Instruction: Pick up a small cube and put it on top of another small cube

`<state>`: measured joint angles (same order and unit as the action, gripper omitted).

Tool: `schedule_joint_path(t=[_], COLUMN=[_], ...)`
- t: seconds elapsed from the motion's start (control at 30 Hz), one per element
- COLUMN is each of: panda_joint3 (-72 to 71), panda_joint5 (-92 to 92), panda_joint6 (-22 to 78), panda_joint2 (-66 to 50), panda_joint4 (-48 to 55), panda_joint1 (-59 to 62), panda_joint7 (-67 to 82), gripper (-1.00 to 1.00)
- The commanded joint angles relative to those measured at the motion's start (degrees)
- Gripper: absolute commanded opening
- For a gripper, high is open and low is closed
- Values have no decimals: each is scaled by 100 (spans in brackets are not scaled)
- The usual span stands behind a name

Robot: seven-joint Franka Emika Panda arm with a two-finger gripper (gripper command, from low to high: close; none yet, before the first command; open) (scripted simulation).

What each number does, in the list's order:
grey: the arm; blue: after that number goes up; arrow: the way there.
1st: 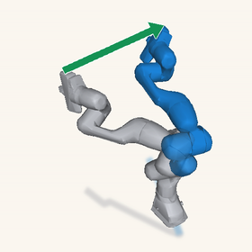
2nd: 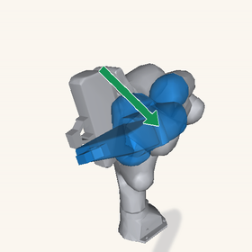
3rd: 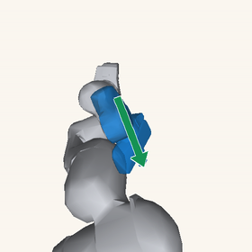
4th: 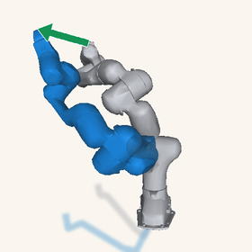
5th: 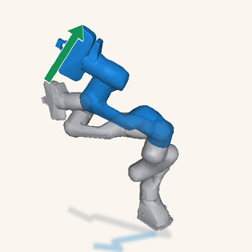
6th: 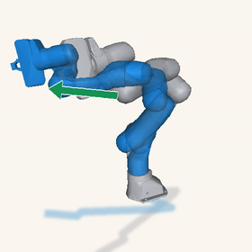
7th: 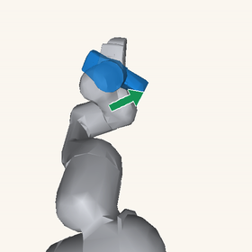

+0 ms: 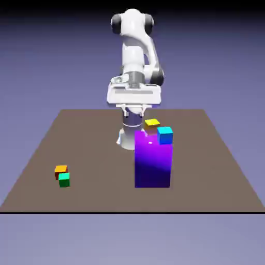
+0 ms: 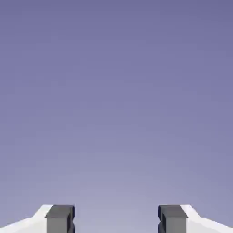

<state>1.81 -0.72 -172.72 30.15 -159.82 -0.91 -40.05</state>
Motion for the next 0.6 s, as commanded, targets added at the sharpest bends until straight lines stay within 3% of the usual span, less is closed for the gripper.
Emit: schedule_joint_path(t=[0.0, 0.57], panda_joint3=[150, 2703], panda_joint5=[-59, -1069], panda_joint6=[106, 1914], panda_joint2=[-208, -3738], panda_joint4=[98, 1765], panda_joint1=[-19, -336], panda_joint7=[200, 3598], gripper=[0, 0])
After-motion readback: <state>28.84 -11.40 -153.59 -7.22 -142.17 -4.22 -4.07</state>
